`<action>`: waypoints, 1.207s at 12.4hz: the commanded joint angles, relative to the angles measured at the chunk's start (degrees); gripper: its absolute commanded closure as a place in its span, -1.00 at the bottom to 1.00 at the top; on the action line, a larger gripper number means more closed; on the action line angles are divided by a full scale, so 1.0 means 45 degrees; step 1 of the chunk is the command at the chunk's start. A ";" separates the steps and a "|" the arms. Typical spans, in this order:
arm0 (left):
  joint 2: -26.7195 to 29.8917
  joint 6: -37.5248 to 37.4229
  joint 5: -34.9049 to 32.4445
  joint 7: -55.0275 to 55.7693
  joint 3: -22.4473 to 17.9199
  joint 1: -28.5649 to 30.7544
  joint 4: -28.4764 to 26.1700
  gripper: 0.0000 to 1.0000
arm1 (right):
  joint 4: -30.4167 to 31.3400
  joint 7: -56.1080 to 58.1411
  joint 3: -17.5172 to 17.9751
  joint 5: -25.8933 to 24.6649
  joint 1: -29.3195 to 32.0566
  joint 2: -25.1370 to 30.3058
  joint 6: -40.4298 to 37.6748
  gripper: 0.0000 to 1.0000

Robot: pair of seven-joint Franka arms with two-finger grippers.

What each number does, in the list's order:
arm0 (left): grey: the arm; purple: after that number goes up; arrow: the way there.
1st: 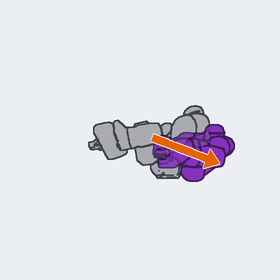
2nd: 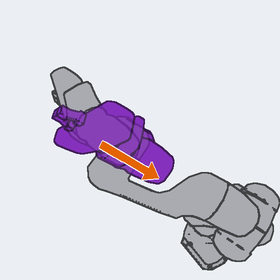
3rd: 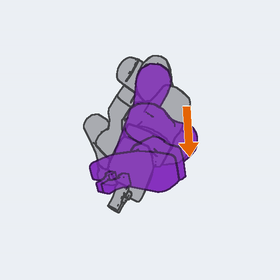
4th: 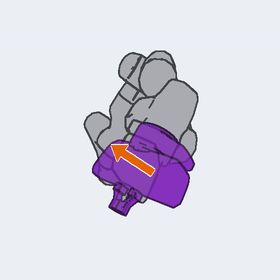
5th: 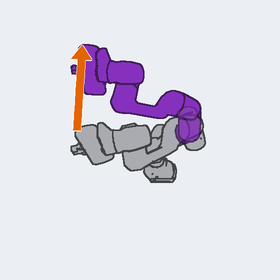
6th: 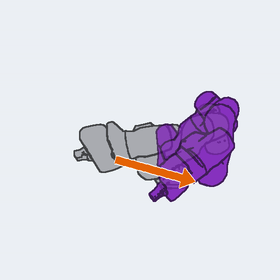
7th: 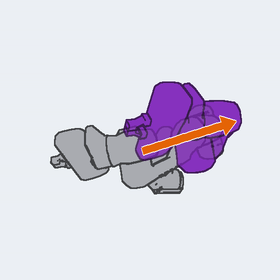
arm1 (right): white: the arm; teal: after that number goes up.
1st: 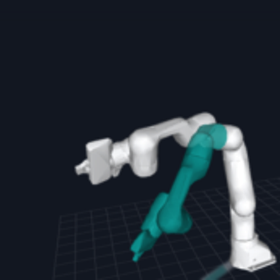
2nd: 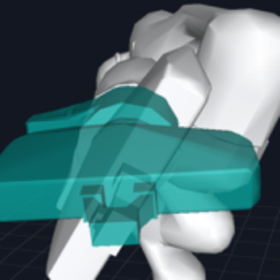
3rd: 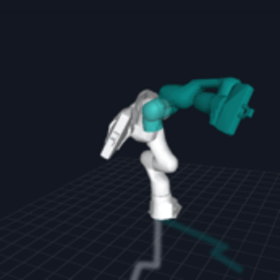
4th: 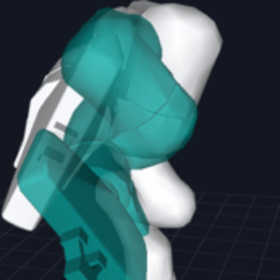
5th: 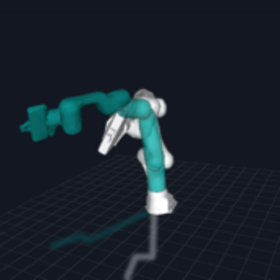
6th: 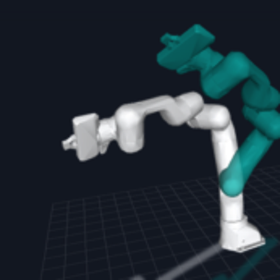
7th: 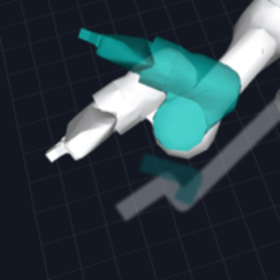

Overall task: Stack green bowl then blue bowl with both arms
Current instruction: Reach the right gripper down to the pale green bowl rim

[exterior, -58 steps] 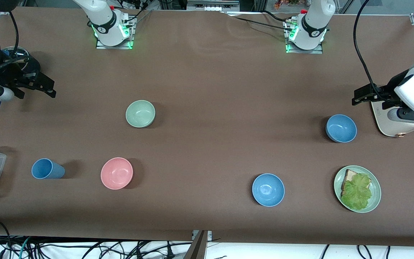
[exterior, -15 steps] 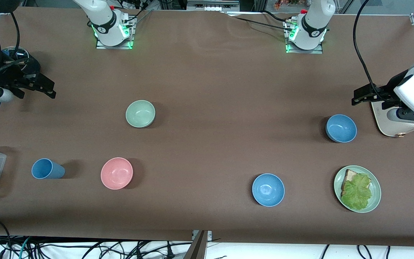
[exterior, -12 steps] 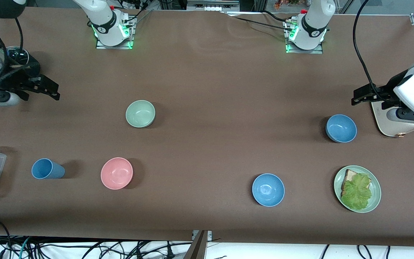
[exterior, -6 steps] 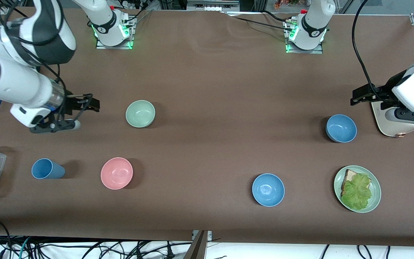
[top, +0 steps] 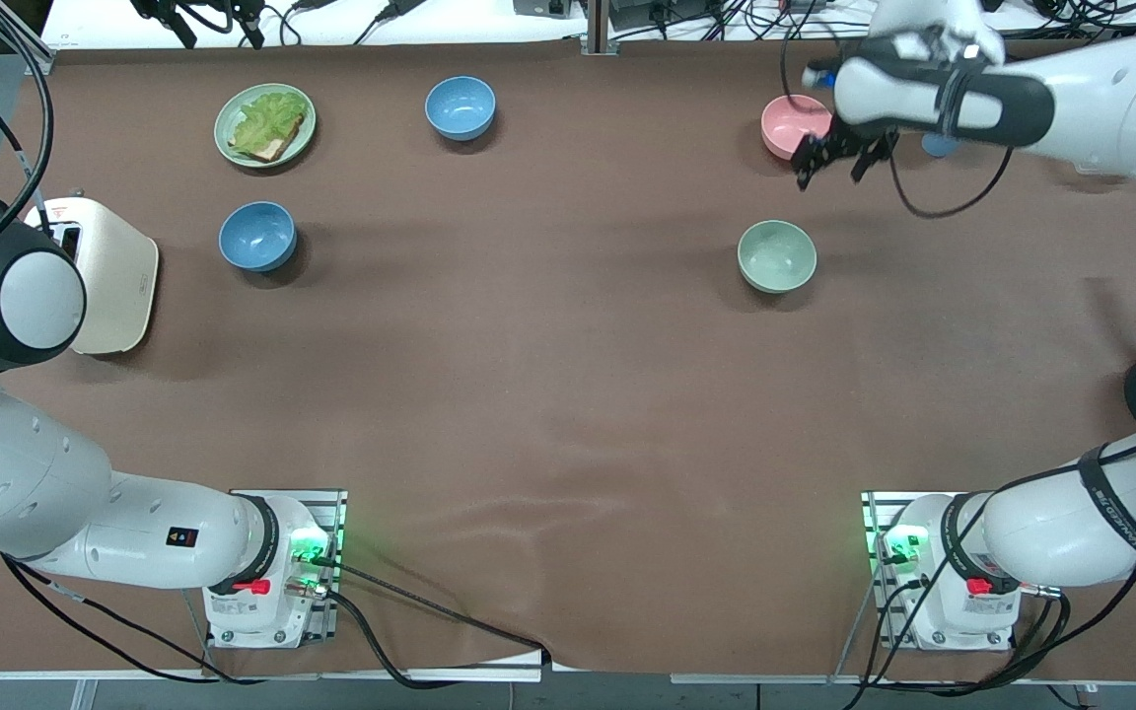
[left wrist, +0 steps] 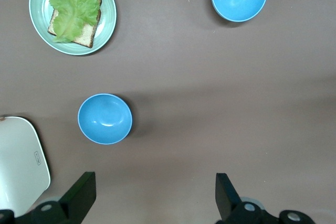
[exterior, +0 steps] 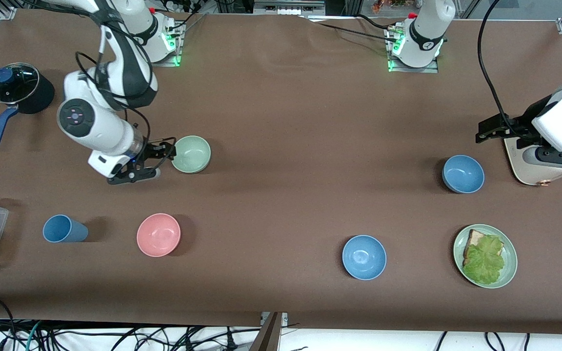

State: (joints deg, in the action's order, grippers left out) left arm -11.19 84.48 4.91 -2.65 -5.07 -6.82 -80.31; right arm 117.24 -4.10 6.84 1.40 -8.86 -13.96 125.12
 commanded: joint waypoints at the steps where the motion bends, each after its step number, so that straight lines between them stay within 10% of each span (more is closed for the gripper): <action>1: -0.0151 -0.0023 -0.0057 0.0041 -0.0084 -0.0085 0.0248 -1.00 | 0.2182 -0.0143 0.0061 0.0236 0.0075 0.0564 0.2051 -0.97; 6: -0.0151 -0.0023 -0.0057 0.0041 -0.0084 -0.0085 0.0248 -1.00 | 0.3283 -0.0183 0.0081 0.0471 0.0075 -0.0040 0.3933 -0.77; 15: -0.0151 -0.0023 -0.0057 0.0041 -0.0065 -0.0085 0.0248 -1.00 | 0.3245 -0.0730 0.0295 0.0490 0.0075 -0.0726 0.4502 1.00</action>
State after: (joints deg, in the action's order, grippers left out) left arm -11.51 84.48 4.91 -2.65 -5.08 -6.82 -80.31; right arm 131.60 -6.75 7.51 2.68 -8.84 -17.43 144.72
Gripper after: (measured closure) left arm 0.000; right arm 0.762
